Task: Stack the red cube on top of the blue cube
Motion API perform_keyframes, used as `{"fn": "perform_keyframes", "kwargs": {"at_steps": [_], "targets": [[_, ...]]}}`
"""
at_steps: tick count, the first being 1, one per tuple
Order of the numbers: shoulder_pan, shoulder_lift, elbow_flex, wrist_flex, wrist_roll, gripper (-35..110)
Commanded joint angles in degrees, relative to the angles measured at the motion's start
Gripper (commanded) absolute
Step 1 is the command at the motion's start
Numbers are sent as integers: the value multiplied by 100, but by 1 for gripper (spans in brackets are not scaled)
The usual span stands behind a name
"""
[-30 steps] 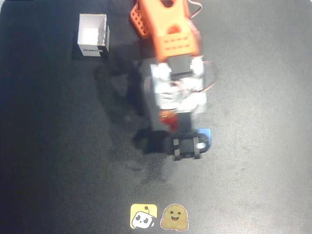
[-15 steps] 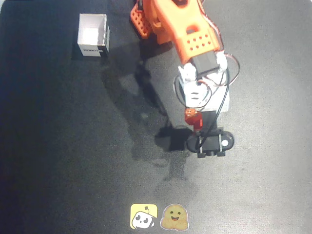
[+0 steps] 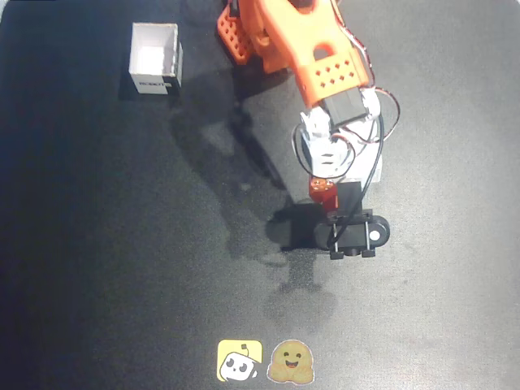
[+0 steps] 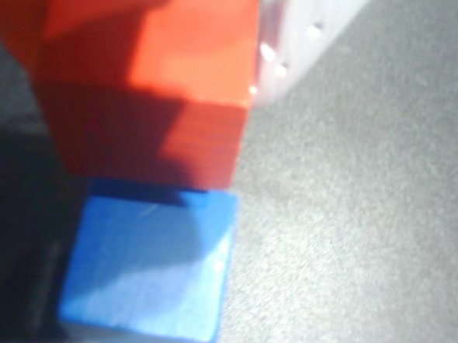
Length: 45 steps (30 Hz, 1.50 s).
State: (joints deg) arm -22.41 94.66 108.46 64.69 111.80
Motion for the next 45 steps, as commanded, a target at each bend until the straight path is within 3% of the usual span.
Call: {"fn": "perform_keyframes", "kwargs": {"at_steps": [1, 45], "targets": [[9, 211, -211, -123, -18, 0], [220, -844, -826, -633, -255, 0]]}}
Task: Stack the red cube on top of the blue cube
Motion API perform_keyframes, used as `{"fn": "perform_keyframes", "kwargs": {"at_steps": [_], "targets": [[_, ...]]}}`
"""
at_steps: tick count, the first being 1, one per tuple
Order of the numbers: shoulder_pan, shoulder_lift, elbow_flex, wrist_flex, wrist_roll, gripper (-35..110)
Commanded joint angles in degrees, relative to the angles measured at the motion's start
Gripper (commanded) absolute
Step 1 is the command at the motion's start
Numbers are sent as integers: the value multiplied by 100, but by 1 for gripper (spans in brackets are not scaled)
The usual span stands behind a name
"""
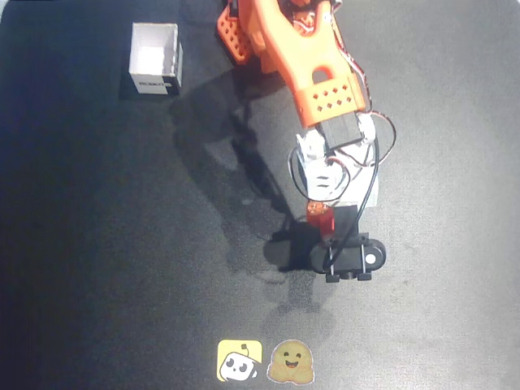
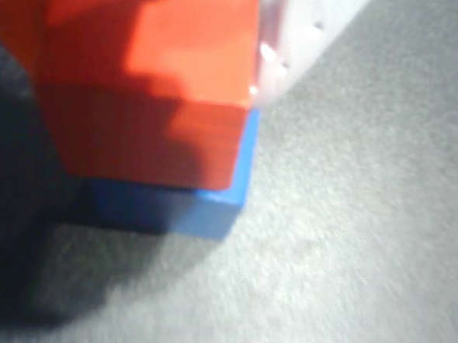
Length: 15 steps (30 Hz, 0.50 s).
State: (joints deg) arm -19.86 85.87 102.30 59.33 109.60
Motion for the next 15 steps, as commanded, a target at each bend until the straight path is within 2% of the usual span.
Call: {"fn": "perform_keyframes", "kwargs": {"at_steps": [1, 15], "targets": [[-44, 18, -211, -105, -35, 0], [-70, -53, -229, -167, -18, 0]]}}
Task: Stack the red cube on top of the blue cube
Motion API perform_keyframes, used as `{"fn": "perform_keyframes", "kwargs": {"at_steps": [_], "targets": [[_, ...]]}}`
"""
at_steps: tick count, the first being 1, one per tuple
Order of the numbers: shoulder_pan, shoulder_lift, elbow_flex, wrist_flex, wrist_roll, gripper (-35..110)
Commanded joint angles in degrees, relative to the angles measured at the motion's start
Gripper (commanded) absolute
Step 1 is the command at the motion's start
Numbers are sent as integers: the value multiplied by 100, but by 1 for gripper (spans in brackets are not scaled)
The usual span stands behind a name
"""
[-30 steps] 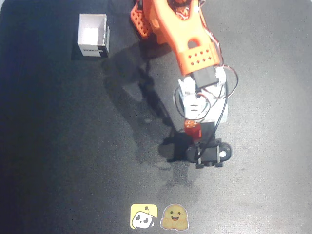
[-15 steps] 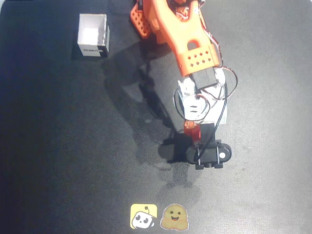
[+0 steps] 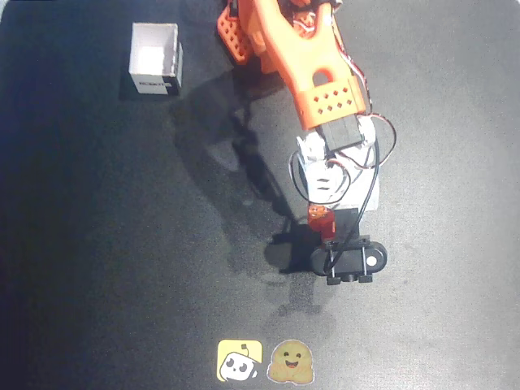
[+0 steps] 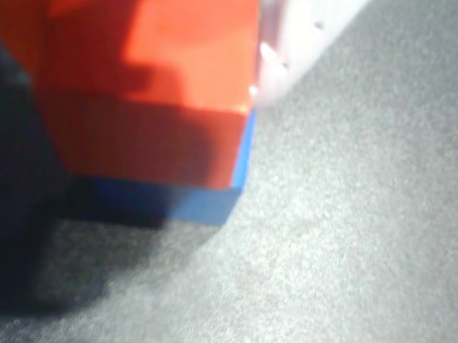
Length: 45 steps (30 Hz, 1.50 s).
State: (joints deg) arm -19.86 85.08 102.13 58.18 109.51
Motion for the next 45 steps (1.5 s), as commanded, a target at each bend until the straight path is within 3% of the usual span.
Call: {"fn": "perform_keyframes", "kwargs": {"at_steps": [1, 45], "targets": [[-79, 26, -211, -53, 0, 1], [-185, -35, -158, -729, 88, 22]]}}
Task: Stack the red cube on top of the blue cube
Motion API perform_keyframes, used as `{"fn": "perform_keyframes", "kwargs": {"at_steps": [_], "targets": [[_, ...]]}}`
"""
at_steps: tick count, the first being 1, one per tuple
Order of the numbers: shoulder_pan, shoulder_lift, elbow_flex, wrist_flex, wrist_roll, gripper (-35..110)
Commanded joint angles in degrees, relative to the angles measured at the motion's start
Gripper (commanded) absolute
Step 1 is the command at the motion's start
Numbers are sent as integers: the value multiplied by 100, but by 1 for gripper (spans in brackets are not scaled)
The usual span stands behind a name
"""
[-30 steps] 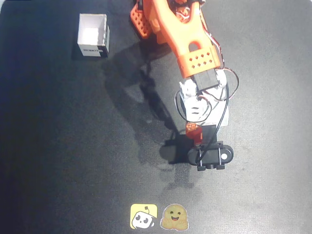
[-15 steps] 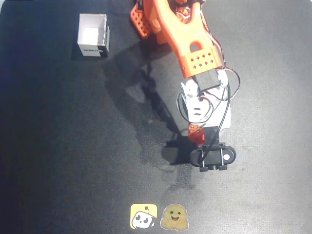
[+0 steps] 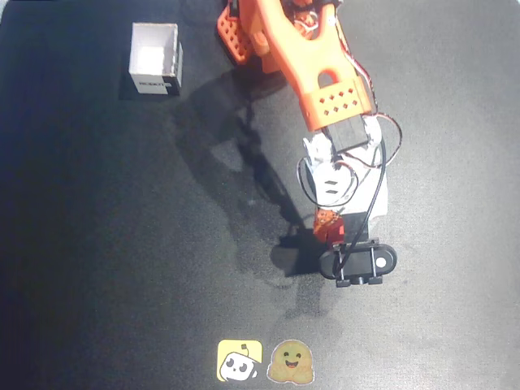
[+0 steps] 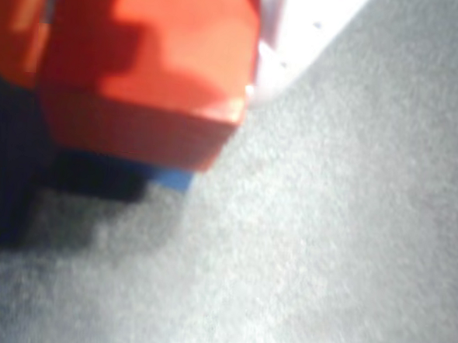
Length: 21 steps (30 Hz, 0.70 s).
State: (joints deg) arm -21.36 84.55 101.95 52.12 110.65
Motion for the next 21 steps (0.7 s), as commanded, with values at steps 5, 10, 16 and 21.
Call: {"fn": "perform_keyframes", "kwargs": {"at_steps": [5, 10, 16, 21], "targets": [[-70, 18, -79, -255, -9, 25], [-123, 176, -70, -299, -26, 30], [-97, 562, -70, -404, -237, 31], [-79, 1248, 70, -404, -527, 31]]}}
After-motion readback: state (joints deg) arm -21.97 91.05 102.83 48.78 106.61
